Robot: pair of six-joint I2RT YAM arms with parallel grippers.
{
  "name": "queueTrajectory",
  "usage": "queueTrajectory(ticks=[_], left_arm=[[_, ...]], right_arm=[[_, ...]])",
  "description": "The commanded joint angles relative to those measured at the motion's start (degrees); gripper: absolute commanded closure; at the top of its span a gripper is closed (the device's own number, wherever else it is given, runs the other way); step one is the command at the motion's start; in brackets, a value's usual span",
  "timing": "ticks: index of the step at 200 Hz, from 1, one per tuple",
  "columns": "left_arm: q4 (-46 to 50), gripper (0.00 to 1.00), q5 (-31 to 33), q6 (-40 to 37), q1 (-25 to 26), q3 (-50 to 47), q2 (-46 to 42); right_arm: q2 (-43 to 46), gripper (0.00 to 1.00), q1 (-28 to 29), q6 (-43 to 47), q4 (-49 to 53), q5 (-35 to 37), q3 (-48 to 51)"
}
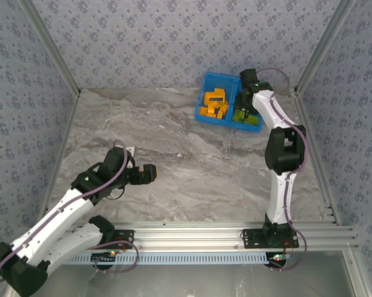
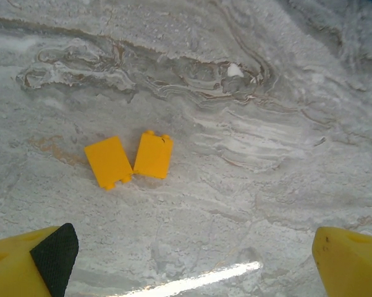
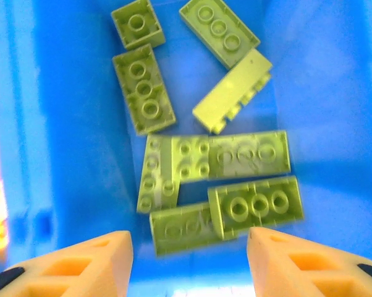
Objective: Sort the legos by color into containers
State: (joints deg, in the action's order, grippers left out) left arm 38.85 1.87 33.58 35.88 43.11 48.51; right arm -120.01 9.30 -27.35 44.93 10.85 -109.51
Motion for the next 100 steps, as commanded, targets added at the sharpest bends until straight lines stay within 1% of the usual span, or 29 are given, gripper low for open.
queueTrajectory(ticks=[1,18,29,40,61,79,89,100], left_arm=[[-0.4,0.01,-1.3,0.8,0.0,3.8,5.3],[-0.3,0.01,-1.8,0.0,0.5,4.6,9.7],[-0.9,0.04,-1.5,-0.7,0.9,4.6,12.2],[-1.9,0.08,-0.4,-1.5,1.7,4.6,14.5],[-4.1,0.21,3.4,-4.3,3.7,5.1,19.1],[-5.2,0.32,7.3,-7.4,5.1,6.1,23.6],[-5.3,0.35,8.6,-9.0,5.0,7.0,26.2],[-5.1,0.35,9.6,-10.4,5.0,8.1,29.2]], right_arm=[[10.5,0.44,2.3,1.0,-3.9,-0.7,8.1],[17.3,0.39,3.8,2.1,-4.7,-1.0,15.2],[22.3,0.36,5.1,3.2,-5.3,-0.7,19.9],[27.2,0.32,6.7,4.1,-6.1,-0.8,24.3],[35.1,0.26,9.8,4.8,-7.3,-0.6,31.3],[38.8,0.23,10.1,4.5,-6.8,-1.8,34.3],[39.9,0.21,10.0,4.5,-6.0,-1.9,34.9],[40.7,0.19,9.9,5.0,-5.2,-1.9,35.2]])
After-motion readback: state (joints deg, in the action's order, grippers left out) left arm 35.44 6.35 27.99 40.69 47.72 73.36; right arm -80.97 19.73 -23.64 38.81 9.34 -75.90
